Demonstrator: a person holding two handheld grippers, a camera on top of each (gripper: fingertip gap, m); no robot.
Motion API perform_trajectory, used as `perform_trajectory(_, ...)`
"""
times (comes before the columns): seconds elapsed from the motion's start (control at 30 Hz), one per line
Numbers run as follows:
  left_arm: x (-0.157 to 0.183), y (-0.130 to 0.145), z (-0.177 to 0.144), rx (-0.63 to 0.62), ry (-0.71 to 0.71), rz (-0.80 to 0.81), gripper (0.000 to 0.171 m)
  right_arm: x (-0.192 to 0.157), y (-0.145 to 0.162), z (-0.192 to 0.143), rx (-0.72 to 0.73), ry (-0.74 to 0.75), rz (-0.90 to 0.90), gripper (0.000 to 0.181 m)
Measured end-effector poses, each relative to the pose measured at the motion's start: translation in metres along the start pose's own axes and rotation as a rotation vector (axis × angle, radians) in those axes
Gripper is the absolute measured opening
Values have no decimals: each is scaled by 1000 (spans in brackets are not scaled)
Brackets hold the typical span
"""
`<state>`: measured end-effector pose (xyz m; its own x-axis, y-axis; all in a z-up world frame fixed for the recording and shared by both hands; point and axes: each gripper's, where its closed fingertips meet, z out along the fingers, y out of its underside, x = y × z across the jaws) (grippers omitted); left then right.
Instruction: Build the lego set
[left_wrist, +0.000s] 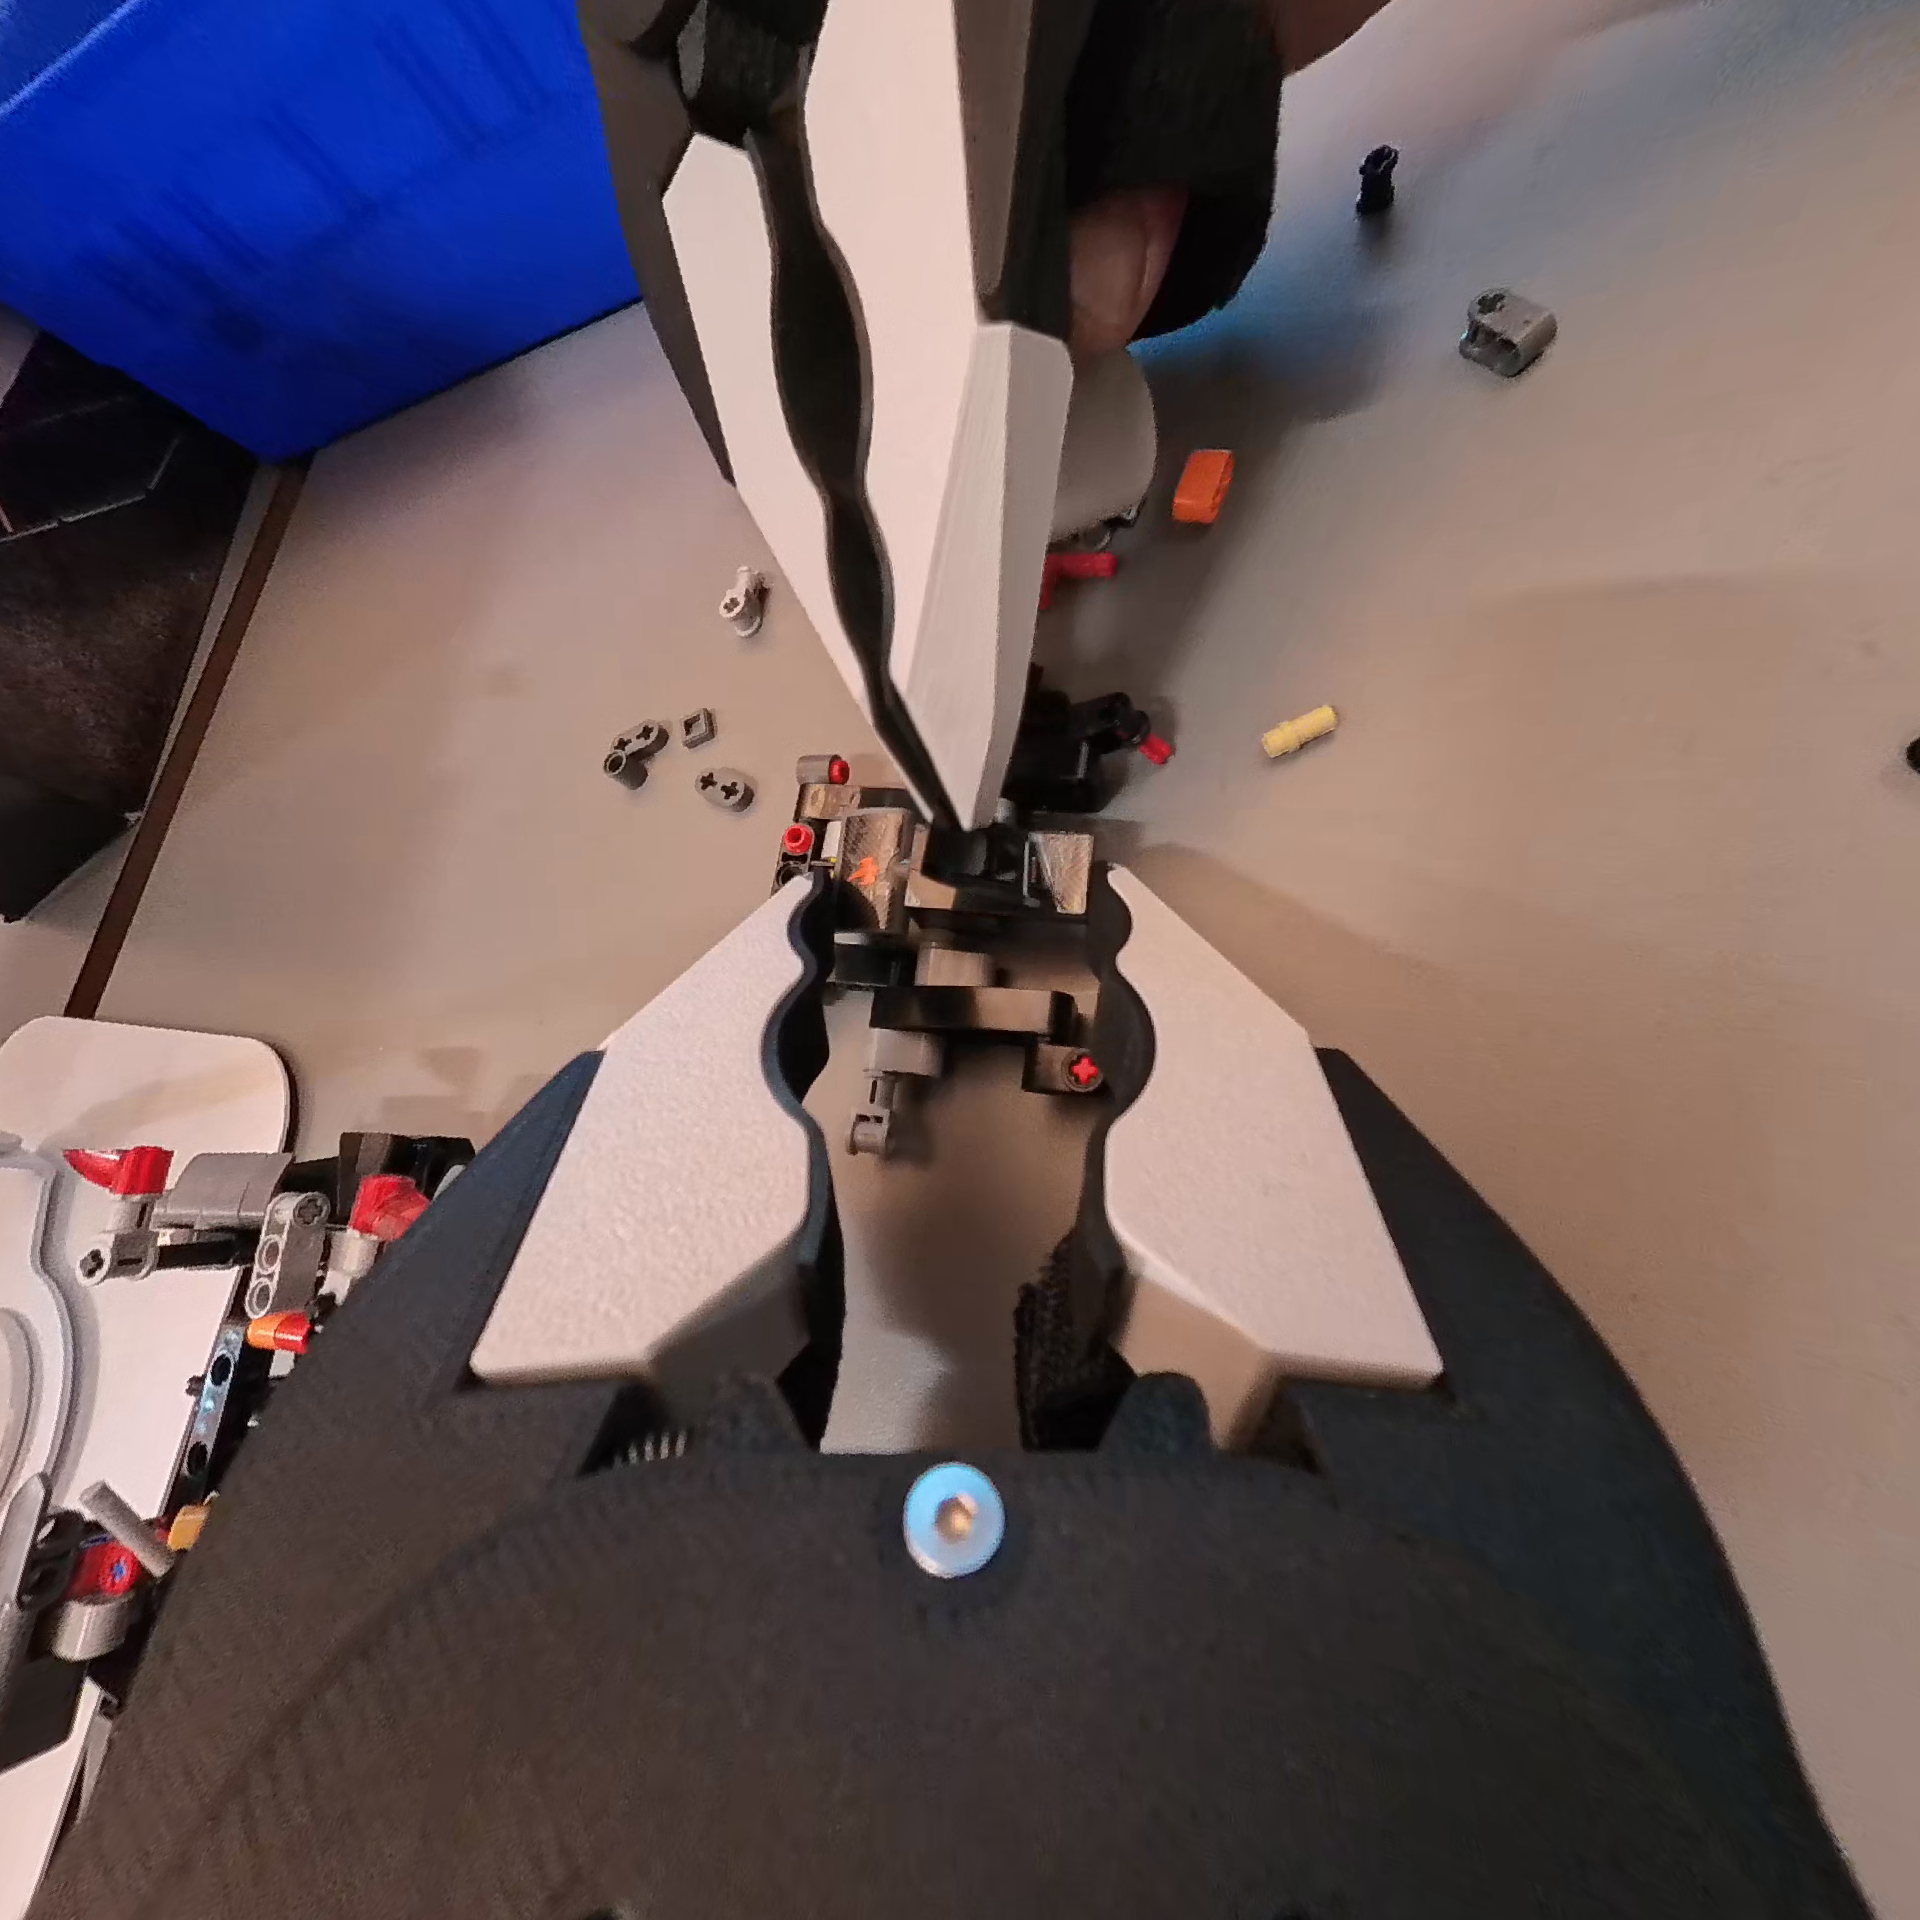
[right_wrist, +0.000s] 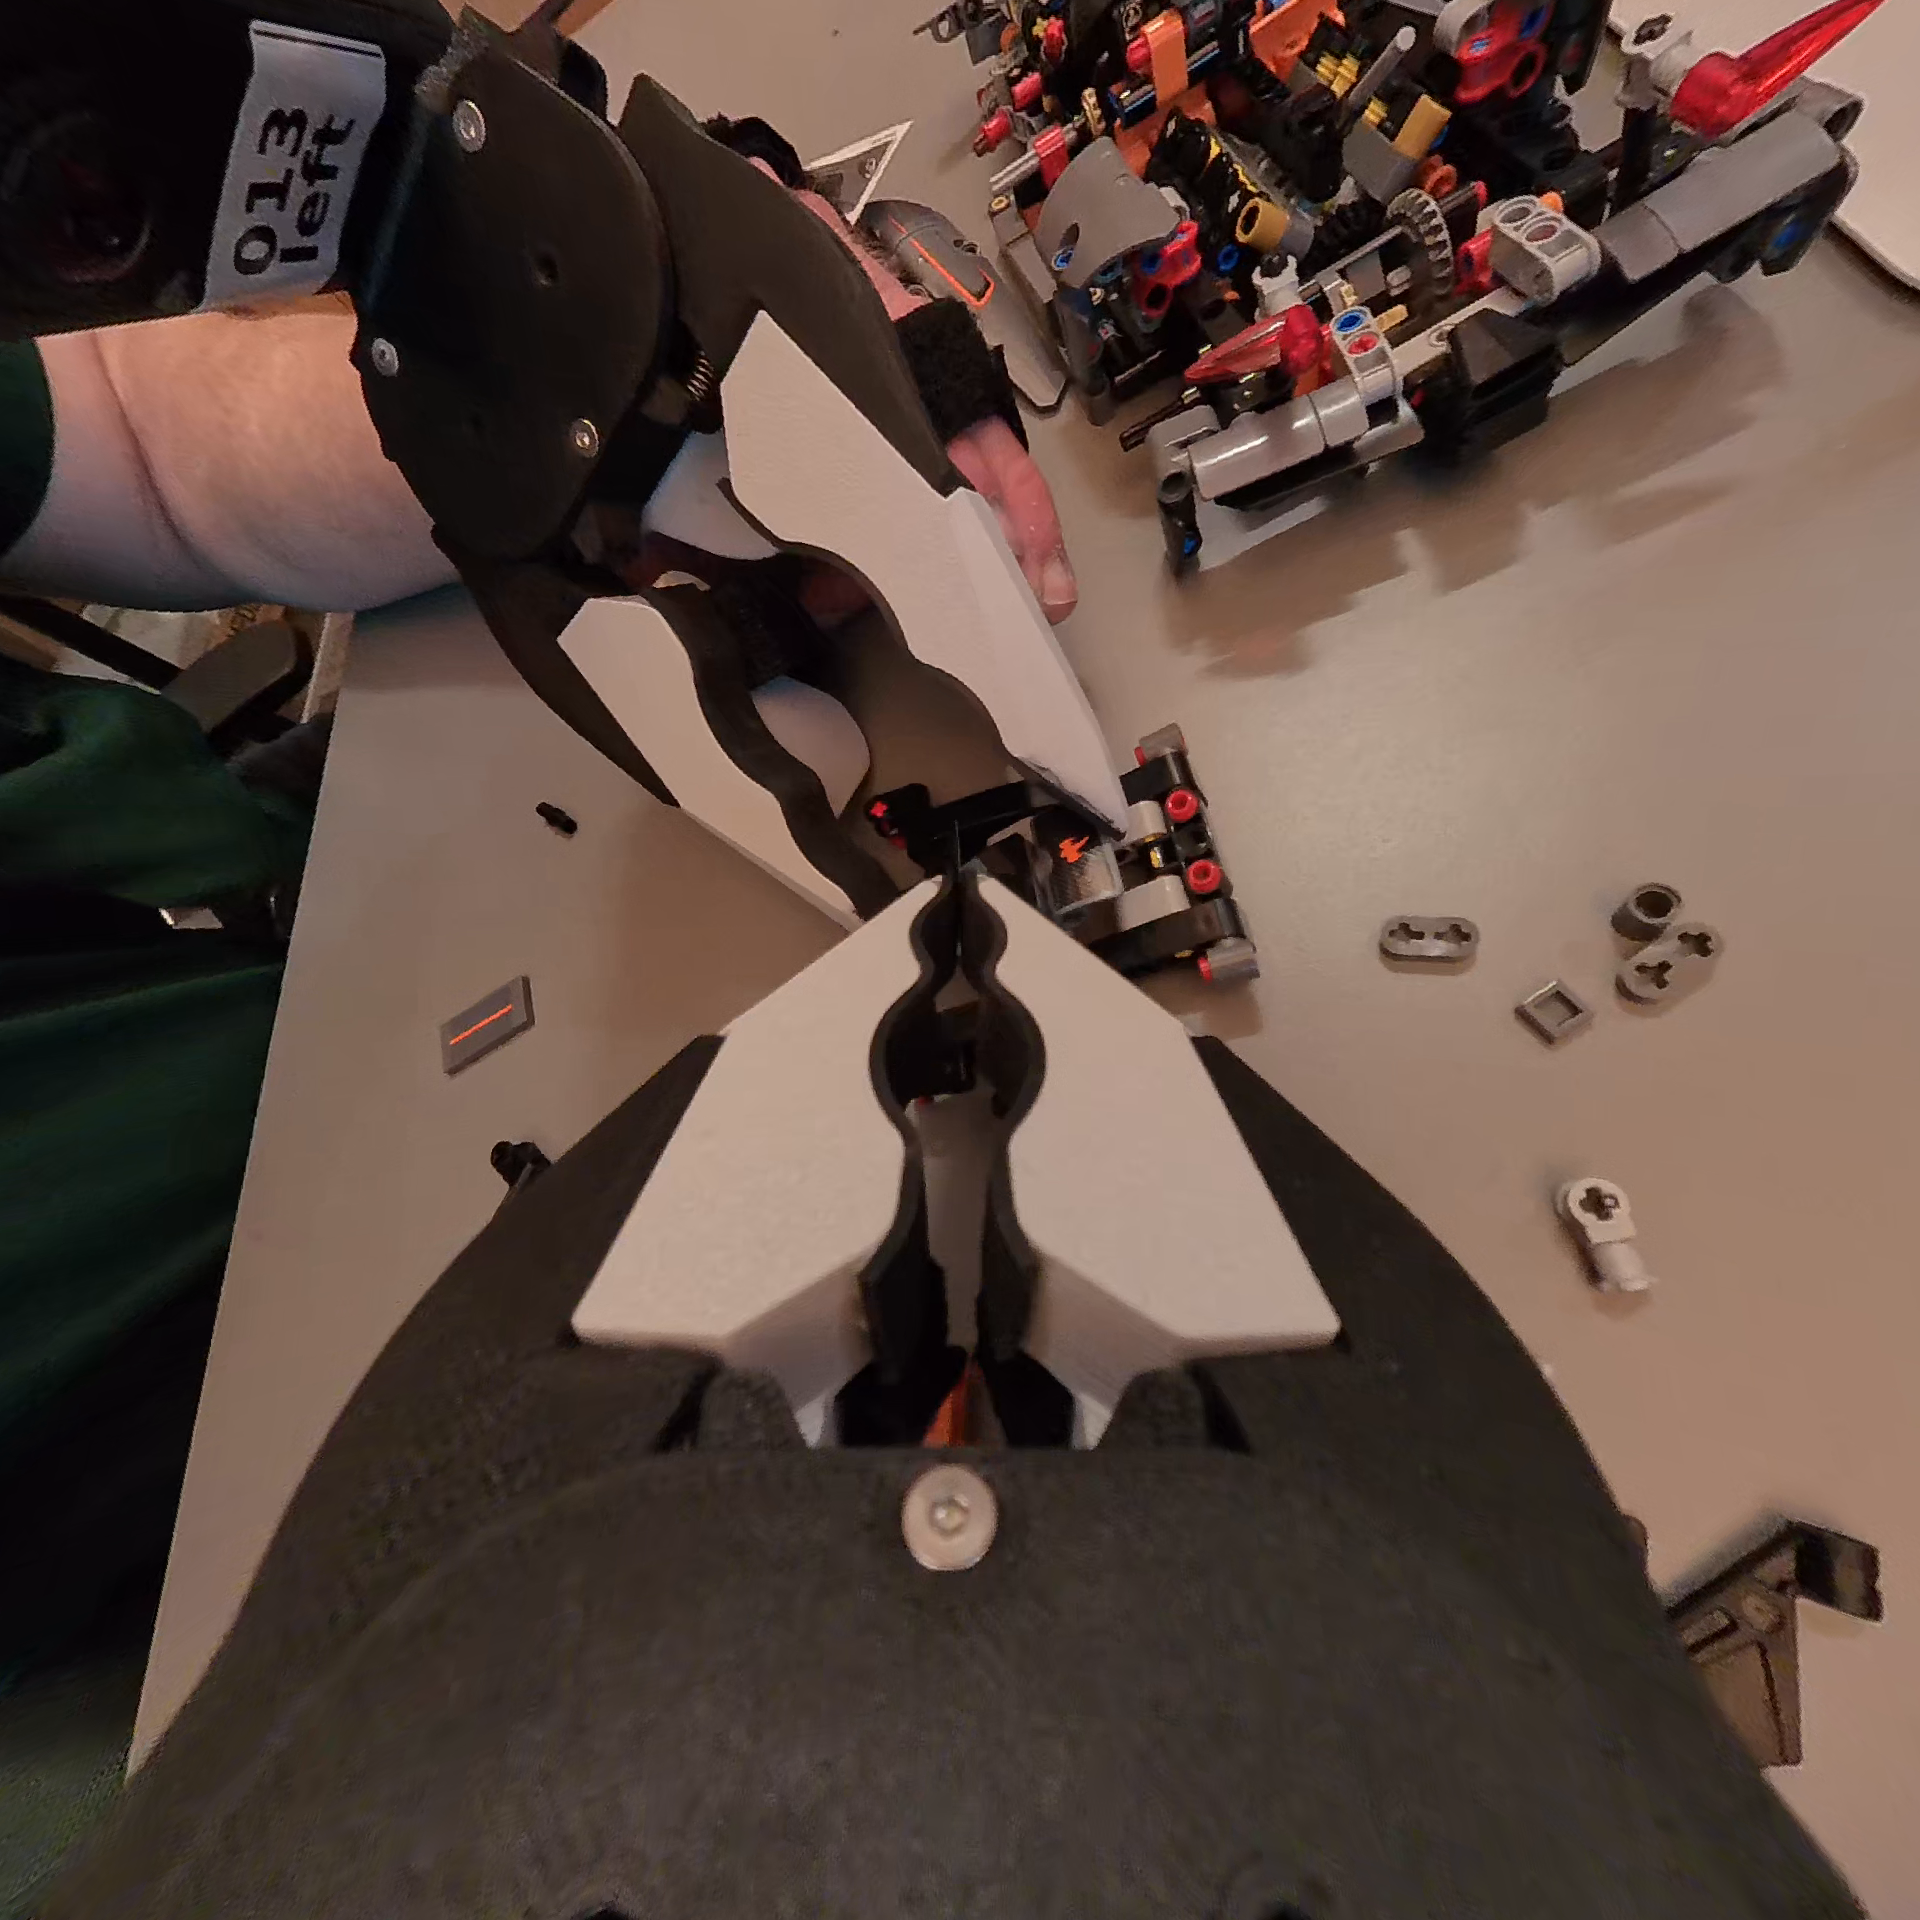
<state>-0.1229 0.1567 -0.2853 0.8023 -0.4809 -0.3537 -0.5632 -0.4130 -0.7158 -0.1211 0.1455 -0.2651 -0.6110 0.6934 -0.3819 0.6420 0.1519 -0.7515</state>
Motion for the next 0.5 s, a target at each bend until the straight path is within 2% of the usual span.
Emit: perform_trajectory(0.5, 0, 0, 0, -1, -1, 0, 47, 5, 2, 3, -51, 91, -57, 0)
